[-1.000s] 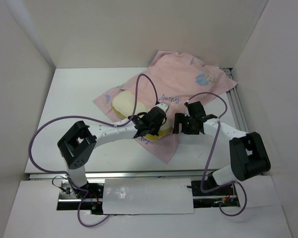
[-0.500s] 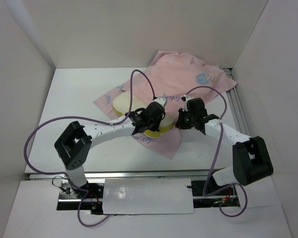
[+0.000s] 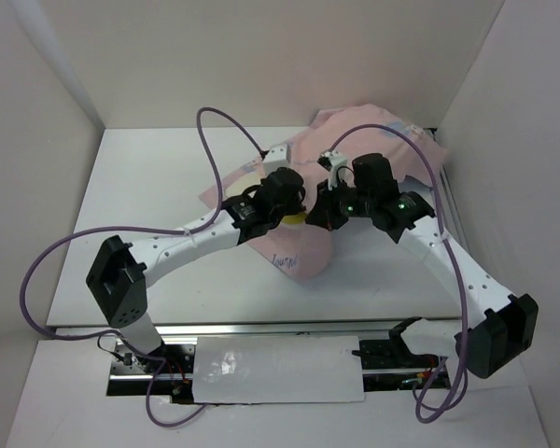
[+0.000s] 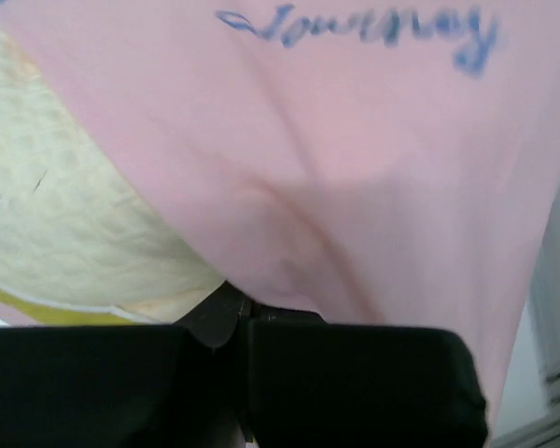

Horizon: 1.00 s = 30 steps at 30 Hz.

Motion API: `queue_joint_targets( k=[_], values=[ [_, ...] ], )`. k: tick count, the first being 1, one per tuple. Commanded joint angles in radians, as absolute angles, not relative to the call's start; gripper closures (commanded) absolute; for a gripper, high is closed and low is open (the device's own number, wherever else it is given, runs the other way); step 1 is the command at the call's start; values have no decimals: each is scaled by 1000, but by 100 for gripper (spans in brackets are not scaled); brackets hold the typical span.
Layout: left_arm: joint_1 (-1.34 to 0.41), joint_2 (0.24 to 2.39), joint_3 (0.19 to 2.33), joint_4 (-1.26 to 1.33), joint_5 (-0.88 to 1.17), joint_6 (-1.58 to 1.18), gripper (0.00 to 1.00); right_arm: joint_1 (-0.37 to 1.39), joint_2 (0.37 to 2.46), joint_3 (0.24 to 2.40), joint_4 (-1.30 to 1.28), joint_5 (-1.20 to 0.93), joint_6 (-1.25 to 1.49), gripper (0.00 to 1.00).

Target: Put the pillow into the pillowcase

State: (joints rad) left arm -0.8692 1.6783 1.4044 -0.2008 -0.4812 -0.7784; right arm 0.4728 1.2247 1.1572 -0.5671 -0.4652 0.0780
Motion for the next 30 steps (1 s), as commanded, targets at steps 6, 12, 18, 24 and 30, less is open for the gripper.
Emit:
queue_joint_targets(
  k=[6,12,18,24,30],
  values=[
    [-862,1720,1517,-153,-750,-1202,100,583,1111,1351,-603,-919,64,100],
    [-862,1681,1354,-85,-639,-1261,100,583,1131,1345,-652,-848,75,100],
    [-862,1550,1209,-38,-506,-1132,79,563,1160,1292,-709,-778,65,57],
    [-862,1386,1102,-260,-561,-1083,38,563,1149,1292,-732,-706,40,31],
    [-838,1278,1051,-370,-582,-1074,0,554,1218,1338,-663,-375,113,29]
  ],
)
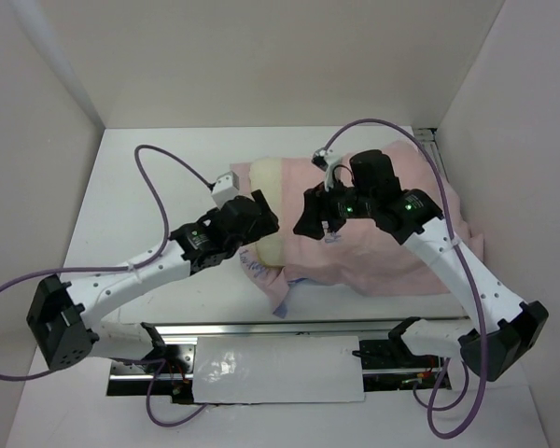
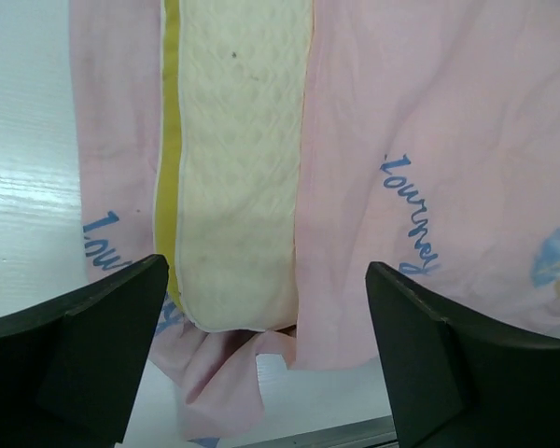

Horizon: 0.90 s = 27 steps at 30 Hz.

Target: Put the pillow into the pillowcase

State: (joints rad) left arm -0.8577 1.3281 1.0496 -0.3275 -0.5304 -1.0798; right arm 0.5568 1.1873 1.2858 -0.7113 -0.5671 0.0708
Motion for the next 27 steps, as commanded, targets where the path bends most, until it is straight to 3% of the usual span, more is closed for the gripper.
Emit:
queue_joint_targets(
  k=[1,5,11,14,16,19,24,27],
  values=[
    [-821,1266,1051,-370,-543,-1046,0,554,1238,1362,-644,-262,150,29],
    [-753,1275,1062,-370,-453,-1011,0,545,1379,1454,-621,-57,178,29],
    [-574,1443,1185,-347,-272,-924,0,545,1710,1662,-583,58,141,29],
    [-496,1578,1257,-296,-156,-882,0,554,1896,1834,-592,167,112,34],
    [-440,1671,1285,-236,-85,-870,5,554,2016,1951,-623,204,86,42],
    [-394,1750,1304,-120,21,-861,8,554,2149,2086,-664,216,68,42],
    [-382,1842,1339,1,101,-832,12,554,2238,2157,-664,256,57,42],
    [-393,1876,1339,31,101,-819,12,545,2263,2145,-664,308,77,50]
  ],
)
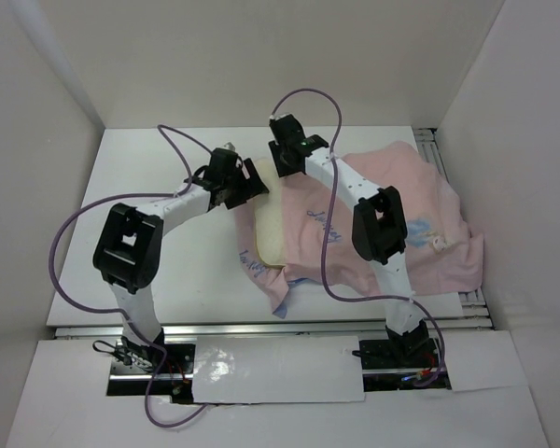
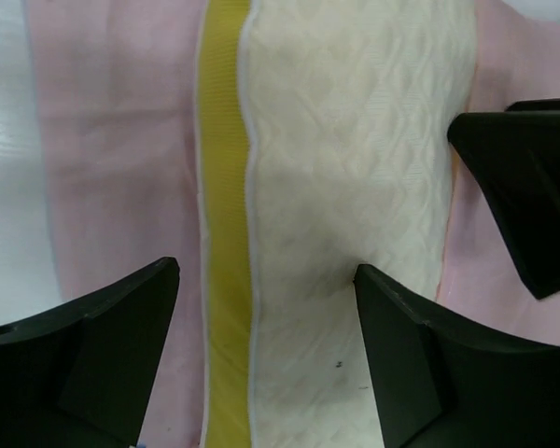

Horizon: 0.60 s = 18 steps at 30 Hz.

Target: Put the pillow into the pillowcase

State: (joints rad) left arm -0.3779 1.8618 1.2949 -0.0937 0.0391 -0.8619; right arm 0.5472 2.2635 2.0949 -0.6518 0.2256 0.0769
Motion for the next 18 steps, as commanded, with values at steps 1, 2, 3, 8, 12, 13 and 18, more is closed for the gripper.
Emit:
queue_joint_targets(
  k=[1,2,3,8,12,13,18],
  values=[
    [-393,1888,1351,31,110,-819,12,545,2263,2145,-664,352,86,59],
    [-393,1916,1368,31,110,-819,17,545,2263,2132,-664,370,86,63],
    [-403,1930,1377,31,98,-810,24,545,2263,2117,-664,388,86,70],
    [-414,2002,1430,8,98,-810,88,535,2244,2105,-653,433,104,100],
    [-432,2022,1457,26,129,-799,100,557,2208,2124,-621,370,81,100],
    [-433,2022,1447,41,129,-789,100,557,2192,2125,-591,342,66,100],
    [-462,1875,1322,207,95,-724,100,629,2082,2134,-491,170,0,100]
  ],
)
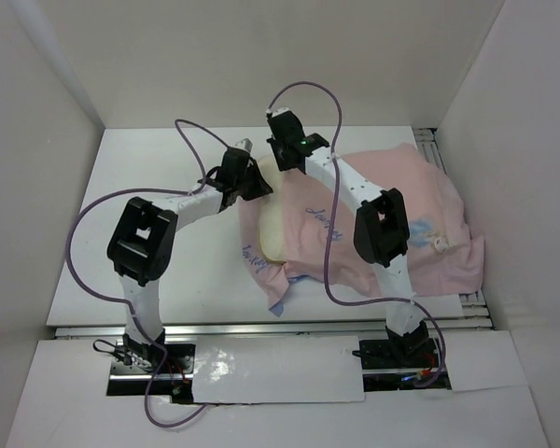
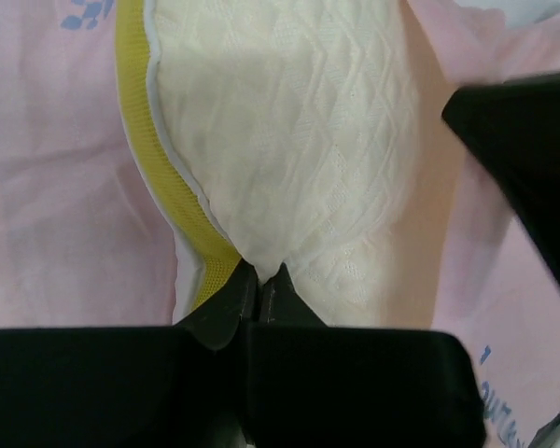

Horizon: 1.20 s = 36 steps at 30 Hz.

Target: Put the pillow into the pillowcase

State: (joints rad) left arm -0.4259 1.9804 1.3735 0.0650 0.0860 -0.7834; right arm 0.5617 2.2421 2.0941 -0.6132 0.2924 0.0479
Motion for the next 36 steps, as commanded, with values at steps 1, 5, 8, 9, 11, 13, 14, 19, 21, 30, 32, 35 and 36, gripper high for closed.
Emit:
queue_joint_targets(
  k=[1,5,8,9,11,13,14,19,21,30,32,35,36],
  values=[
    [-472,1850,1306,230,84,-715,100,643,2038,2134,-477,154,-14,100],
    [-503,1729,1249,287,51,-664,100,707,1916,2123,-431,85,-54,100],
    [-531,1622,1200,331,28,-635,100,755,1829,2123,-431,2,-78,100],
    [-540,1594,1171,360,-3,-635,100,781,1813,2137,-446,-41,-78,100],
    [-564,1540,1146,388,-17,-623,100,802,1792,2163,-498,-96,-91,100],
    [-577,1480,1137,399,-38,-623,100,833,1782,2196,-537,-185,-81,100],
    [-577,1470,1137,409,-38,-638,100,844,1782,2197,-552,-207,-81,100],
    [-601,1488,1202,443,-29,-647,100,879,1825,2278,-650,-305,-48,100],
    [-613,1505,1212,433,-38,-647,100,879,1845,2310,-678,-330,-34,100],
    [-643,1503,1184,434,-47,-699,100,783,1845,2241,-615,-429,15,100],
    [-643,1482,1184,410,-58,-709,100,753,1845,2215,-591,-472,32,100],
    [-643,1448,1166,355,-83,-709,100,719,1881,2186,-569,-523,66,100],
    [-643,1437,1152,333,-119,-709,93,710,1881,2172,-569,-523,66,100]
  ],
)
